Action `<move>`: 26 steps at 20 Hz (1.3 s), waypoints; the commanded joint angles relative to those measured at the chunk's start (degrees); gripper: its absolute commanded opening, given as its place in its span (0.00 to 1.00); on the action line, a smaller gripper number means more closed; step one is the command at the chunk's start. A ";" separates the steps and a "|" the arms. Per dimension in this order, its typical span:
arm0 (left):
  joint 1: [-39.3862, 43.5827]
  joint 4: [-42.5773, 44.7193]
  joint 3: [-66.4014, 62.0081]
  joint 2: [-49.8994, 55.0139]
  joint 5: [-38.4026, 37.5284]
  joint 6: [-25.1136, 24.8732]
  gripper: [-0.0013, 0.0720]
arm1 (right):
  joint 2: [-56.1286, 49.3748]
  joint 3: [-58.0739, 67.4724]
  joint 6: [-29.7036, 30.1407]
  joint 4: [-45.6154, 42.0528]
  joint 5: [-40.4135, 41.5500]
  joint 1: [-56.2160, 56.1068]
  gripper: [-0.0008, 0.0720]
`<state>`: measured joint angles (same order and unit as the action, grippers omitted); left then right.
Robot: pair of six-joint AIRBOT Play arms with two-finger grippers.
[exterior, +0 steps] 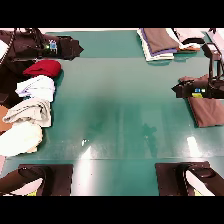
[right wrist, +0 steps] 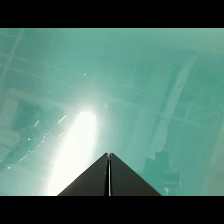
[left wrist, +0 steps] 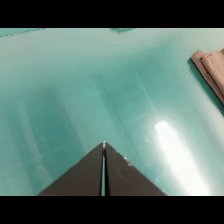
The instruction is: Fold the shirts.
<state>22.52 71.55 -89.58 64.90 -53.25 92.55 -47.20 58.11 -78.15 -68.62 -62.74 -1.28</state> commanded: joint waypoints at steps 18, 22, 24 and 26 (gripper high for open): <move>-25.29 29.40 -0.02 33.18 14.53 6.54 0.82 | 0.00 0.04 -0.07 0.07 0.00 -0.07 0.03; -25.49 28.68 -0.07 36.87 21.22 6.78 0.82 | -0.35 0.04 -0.07 0.09 -0.28 -0.09 0.03; -25.49 28.70 -0.07 37.70 22.12 7.74 0.82 | -0.35 0.04 -0.07 0.09 -0.28 -0.09 0.03; -25.49 28.68 -0.07 38.07 22.45 7.96 0.82 | -0.35 0.04 -0.07 0.09 -0.31 -0.09 0.03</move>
<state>-2.74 100.47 -89.60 101.56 -32.93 99.83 -47.53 58.13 -78.22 -68.55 -62.98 -1.30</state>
